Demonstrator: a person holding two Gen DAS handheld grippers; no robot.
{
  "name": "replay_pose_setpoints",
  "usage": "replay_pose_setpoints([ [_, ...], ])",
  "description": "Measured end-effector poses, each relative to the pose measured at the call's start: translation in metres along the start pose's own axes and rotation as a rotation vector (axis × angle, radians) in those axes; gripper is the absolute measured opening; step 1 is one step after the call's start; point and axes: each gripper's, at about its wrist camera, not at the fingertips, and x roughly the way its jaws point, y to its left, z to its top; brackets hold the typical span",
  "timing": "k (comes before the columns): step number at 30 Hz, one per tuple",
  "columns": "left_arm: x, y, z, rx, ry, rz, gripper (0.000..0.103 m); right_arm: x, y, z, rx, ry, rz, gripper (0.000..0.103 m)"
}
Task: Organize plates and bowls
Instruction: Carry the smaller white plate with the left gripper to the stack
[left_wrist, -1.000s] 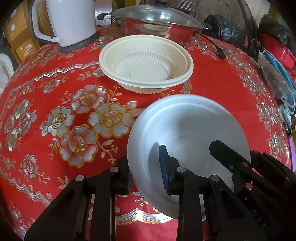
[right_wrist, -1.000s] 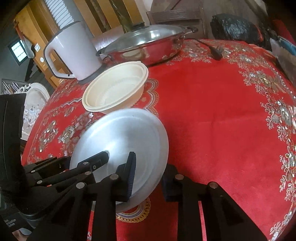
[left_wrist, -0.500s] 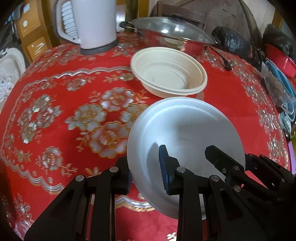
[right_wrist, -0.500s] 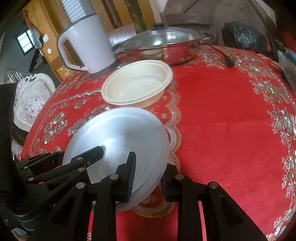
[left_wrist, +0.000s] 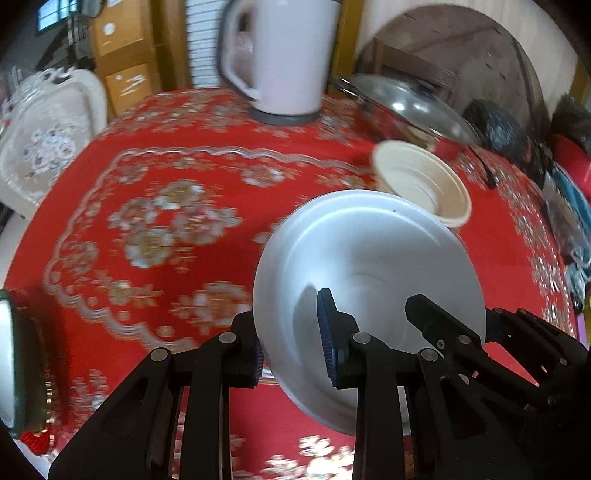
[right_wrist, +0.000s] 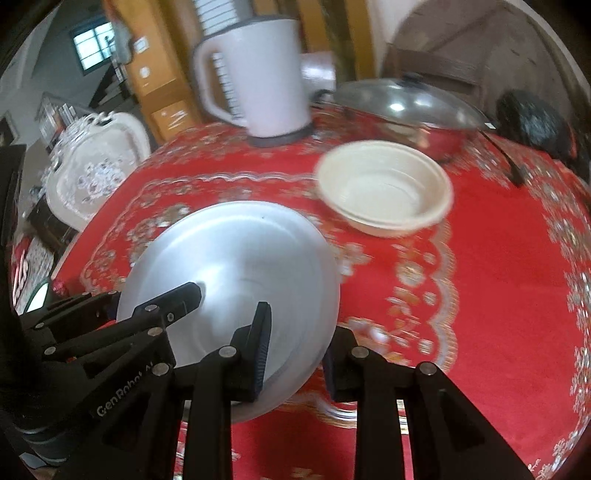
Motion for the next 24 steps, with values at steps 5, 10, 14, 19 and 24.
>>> replay_pose_setpoints([
  [5, -0.015, 0.039, -0.001, -0.056, -0.022, 0.029, 0.025, 0.003, 0.043, 0.010, -0.077, -0.008, 0.023, 0.027],
  [10, -0.033, 0.080, -0.006, -0.108, -0.046, 0.059, 0.025, 0.009, 0.081, 0.016, -0.144, -0.008, 0.050, 0.027],
  [14, -0.053, 0.117, -0.011, -0.160, -0.074, 0.091, 0.025, 0.010, 0.114, 0.018, -0.196, -0.013, 0.074, 0.027],
  [19, -0.077, 0.159, -0.020, -0.224, -0.110, 0.136, 0.025, 0.008, 0.163, 0.021, -0.276, -0.027, 0.115, 0.027],
  [24, -0.098, 0.201, -0.032, -0.291, -0.137, 0.178, 0.025, 0.009, 0.210, 0.021, -0.346, -0.031, 0.155, 0.027],
])
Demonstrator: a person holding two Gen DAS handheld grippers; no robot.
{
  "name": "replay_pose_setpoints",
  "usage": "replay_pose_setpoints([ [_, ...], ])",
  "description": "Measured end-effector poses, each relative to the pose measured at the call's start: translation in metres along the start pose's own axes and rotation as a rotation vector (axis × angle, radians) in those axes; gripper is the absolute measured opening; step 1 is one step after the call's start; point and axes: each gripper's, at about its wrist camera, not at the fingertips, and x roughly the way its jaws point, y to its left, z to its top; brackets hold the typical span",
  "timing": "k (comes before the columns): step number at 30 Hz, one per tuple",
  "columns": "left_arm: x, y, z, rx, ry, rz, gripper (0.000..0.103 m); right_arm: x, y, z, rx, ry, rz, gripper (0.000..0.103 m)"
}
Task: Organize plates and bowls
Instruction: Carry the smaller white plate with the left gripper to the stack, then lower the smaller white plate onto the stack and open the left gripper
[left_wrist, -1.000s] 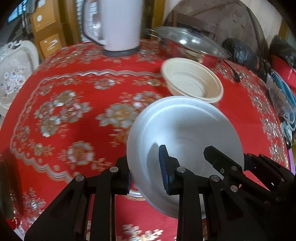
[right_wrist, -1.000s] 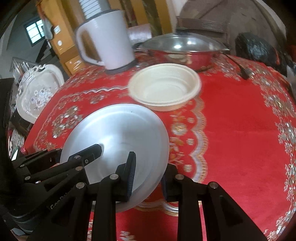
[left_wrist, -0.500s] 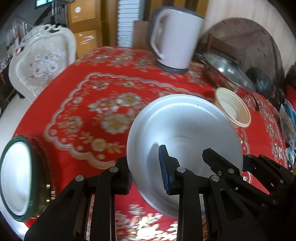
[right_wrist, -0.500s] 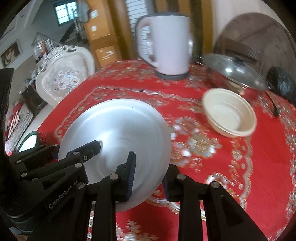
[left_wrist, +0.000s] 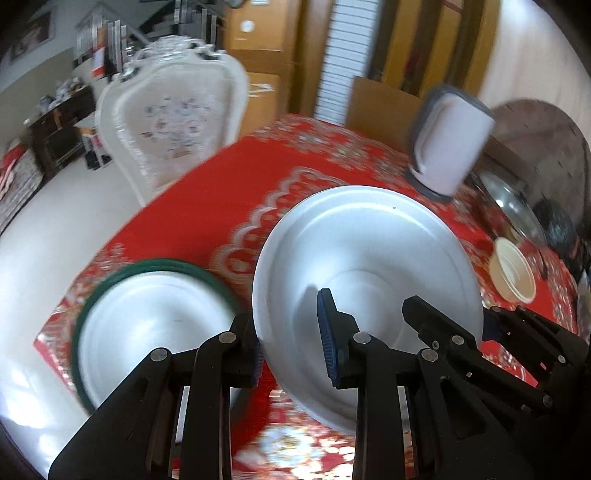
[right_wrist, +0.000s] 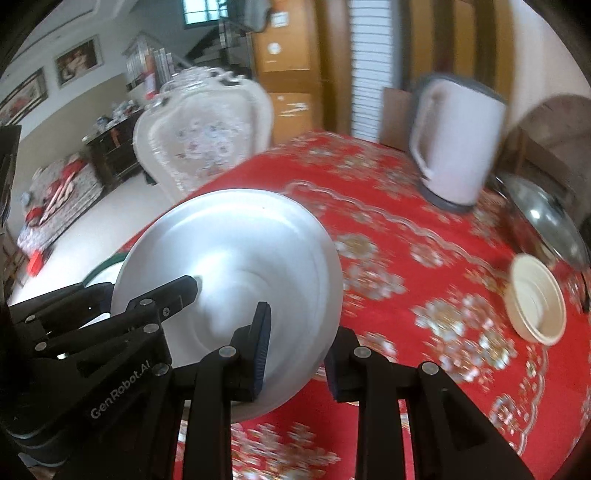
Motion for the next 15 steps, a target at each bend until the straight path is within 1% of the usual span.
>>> replay_pose_setpoints([
  [4, -0.009, 0.040, 0.000, -0.061, -0.017, 0.044, 0.025, 0.008, 0.036, 0.012, -0.061, -0.001, 0.036, 0.027],
  [8, -0.012, 0.073, -0.004, -0.114, -0.013, 0.072, 0.025, 0.019, 0.073, 0.020, -0.123, 0.006, 0.067, 0.027],
  [13, -0.003, 0.106, -0.015, -0.163, 0.020, 0.098, 0.025, 0.037, 0.109, 0.023, -0.190, 0.032, 0.096, 0.027],
  [15, 0.002, 0.113, -0.019, -0.169, 0.037, 0.101, 0.025, 0.044, 0.116, 0.022, -0.204, 0.049, 0.100, 0.027],
])
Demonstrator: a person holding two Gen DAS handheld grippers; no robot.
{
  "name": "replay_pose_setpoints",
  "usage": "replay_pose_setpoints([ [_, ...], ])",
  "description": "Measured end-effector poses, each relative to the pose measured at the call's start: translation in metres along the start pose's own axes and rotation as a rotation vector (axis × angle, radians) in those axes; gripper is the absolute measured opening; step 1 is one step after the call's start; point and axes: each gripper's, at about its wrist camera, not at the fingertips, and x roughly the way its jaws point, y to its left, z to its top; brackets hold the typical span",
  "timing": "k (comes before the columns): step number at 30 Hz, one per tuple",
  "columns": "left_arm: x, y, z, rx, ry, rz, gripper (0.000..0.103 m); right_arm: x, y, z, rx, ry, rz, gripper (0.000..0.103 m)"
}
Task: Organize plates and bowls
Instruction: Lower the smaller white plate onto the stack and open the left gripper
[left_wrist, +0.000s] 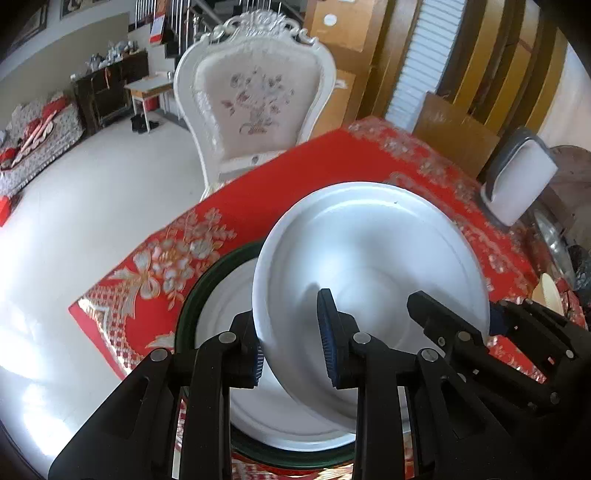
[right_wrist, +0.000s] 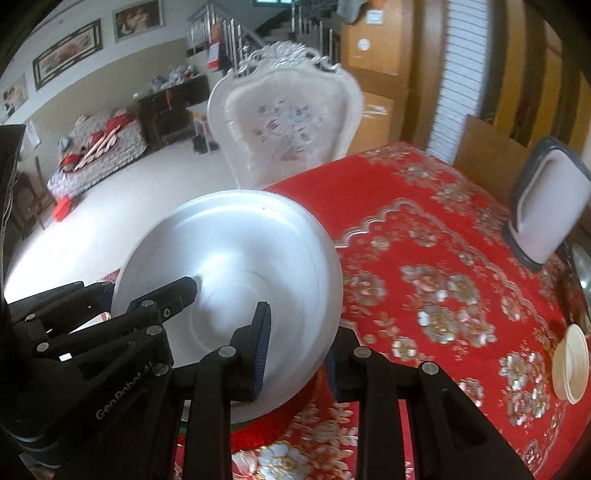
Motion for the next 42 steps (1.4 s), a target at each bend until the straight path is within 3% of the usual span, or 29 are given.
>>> replay_pose_setpoints([
  [8, 0.015, 0.017, -0.013, -0.004, 0.048, 0.011, 0.025, 0.022, 0.020, -0.009, -0.038, 0.062, 0.006, 0.027],
  [19, 0.015, 0.023, -0.021, 0.006, 0.048, 0.021, 0.025, 0.023, 0.031, -0.017, -0.044, 0.099, 0.025, 0.029],
  [33, 0.009, 0.030, -0.016, -0.025, 0.009, 0.045, 0.025, 0.010, 0.018, -0.017, 0.042, 0.075, 0.089, 0.033],
  [42, -0.005, -0.001, -0.016, 0.030, -0.025, 0.025, 0.025, -0.008, -0.009, -0.024, 0.100, 0.035, 0.074, 0.033],
])
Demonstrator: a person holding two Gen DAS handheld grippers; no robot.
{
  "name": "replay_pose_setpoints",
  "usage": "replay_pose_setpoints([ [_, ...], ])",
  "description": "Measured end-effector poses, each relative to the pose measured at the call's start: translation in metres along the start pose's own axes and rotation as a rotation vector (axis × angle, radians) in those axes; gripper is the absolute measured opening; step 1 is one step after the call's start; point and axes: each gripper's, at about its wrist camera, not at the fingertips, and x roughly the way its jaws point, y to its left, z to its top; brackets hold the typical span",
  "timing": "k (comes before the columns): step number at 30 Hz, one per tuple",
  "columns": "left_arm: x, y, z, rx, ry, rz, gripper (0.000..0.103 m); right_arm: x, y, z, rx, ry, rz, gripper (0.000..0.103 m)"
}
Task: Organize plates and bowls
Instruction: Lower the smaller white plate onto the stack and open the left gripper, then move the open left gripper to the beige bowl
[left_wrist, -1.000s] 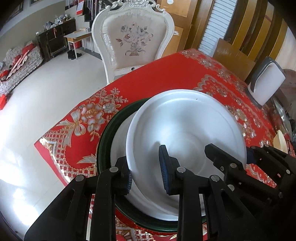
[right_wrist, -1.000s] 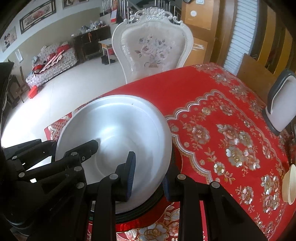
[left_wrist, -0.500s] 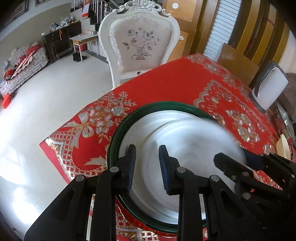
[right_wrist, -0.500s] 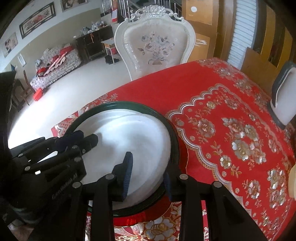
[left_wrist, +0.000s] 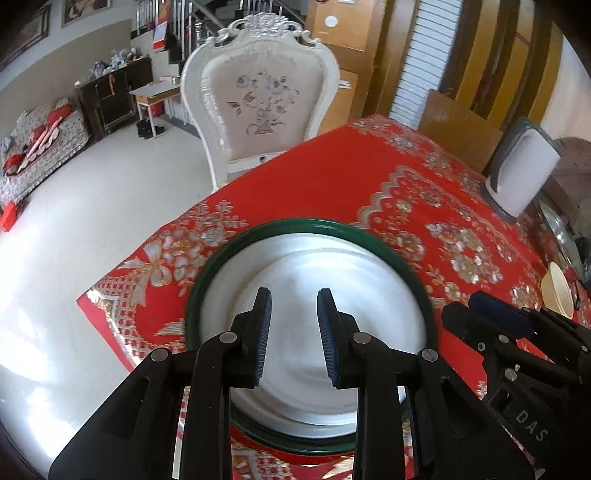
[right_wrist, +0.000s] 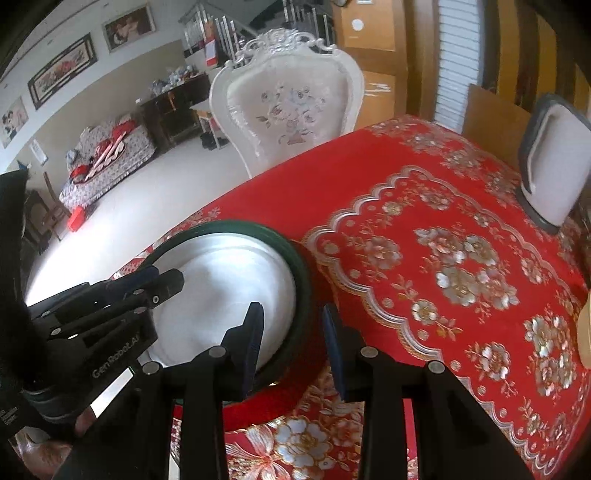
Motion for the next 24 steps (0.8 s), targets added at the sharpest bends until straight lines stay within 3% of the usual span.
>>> replay_pose_setpoints([
  [13, 0.006, -0.076, -0.004, 0.114, 0.030, -0.053, 0.025, -0.028, -0.057, -0.016, 0.101, -0.031, -0.059, 0.034],
  [24, 0.009, -0.177, -0.013, 0.271, 0.035, -0.127, 0.025, -0.060, -0.137, -0.045, 0.253, -0.044, -0.141, 0.036],
])
